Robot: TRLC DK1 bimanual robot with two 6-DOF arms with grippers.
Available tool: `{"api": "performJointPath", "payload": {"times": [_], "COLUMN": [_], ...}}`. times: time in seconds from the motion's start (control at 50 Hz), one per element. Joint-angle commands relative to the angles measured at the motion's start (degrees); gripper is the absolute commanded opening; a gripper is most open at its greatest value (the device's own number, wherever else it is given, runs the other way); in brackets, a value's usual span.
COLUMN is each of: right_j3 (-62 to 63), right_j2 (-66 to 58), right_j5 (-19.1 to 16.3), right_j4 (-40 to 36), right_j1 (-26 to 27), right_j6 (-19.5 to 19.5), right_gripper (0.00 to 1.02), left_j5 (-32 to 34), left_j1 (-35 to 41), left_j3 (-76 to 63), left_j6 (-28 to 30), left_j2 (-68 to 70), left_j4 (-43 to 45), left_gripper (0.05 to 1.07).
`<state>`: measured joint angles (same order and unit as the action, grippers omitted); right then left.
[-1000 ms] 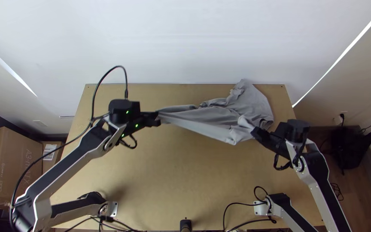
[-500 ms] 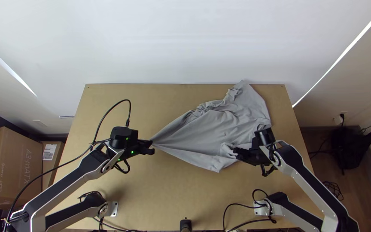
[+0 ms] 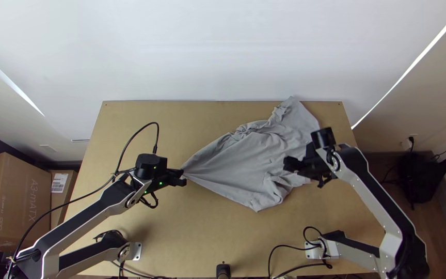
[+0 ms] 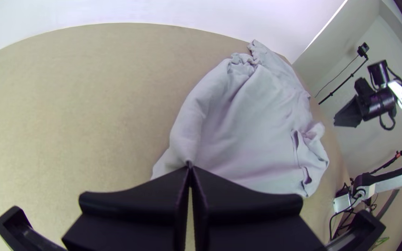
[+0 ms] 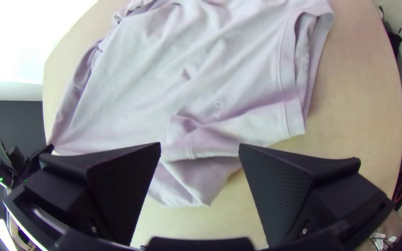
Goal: Fold the t-shirt
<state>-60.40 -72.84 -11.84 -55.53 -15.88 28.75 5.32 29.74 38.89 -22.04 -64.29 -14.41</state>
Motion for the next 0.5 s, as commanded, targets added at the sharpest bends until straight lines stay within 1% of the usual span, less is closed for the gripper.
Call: {"api": "performJointPath", "payload": {"times": [0.0, 0.02, 0.06, 0.12, 0.24, 0.3, 0.34, 0.42, 0.48], "right_j3": [-5.6, -6.3, -8.1, -12.2, -17.3, -19.1, -20.1, -20.1, -20.4], "right_j2": [-5.2, -6.4, -8.6, -12.3, -18.4, -20.3, -21.5, -21.9, -22.8], "right_j5": [1.7, 1.6, 1.0, 0.8, 0.8, 0.8, 0.8, 0.2, -1.3], "right_j4": [-3.0, -3.8, -6.8, -12.1, -20.0, -24.2, -26.8, -27.1, -27.0], "right_j1": [-1.3, -1.3, -1.5, -1.6, -2.7, -3.1, -3.2, -3.1, -3.0], "right_j6": [4.7, 6.8, 9.8, 11.5, 11.9, 14.9, 16.8, 20.5, 21.6], "right_gripper": [0.8, 0.81, 0.88, 0.89, 0.91, 0.95, 0.95, 0.95, 0.94], "left_j5": [0.1, 0.1, 0.1, 0.1, 0.1, 0.1, 0.1, 0.1, 0.1], "left_j1": [-0.8, -1.0, -1.1, -1.3, -2.2, -2.6, -2.8, -2.8, -2.8], "left_j3": [-1.4, -1.4, -1.3, -1.1, -0.9, -0.8, -0.8, -0.9, -1.0], "left_j6": [0.2, 0.2, 0.2, 0.2, 0.6, 0.6, 0.7, 0.6, 0.6], "left_j2": [-0.7, -0.6, -0.6, -0.6, -0.5, -0.5, -0.5, -0.6, -0.7], "left_j4": [0.7, 0.7, 0.7, 0.7, 0.4, 0.2, 0.2, 0.2, 0.3], "left_gripper": [0.08, 0.08, 0.08, 0.08, 0.08, 0.08, 0.08, 0.08, 0.08]}}
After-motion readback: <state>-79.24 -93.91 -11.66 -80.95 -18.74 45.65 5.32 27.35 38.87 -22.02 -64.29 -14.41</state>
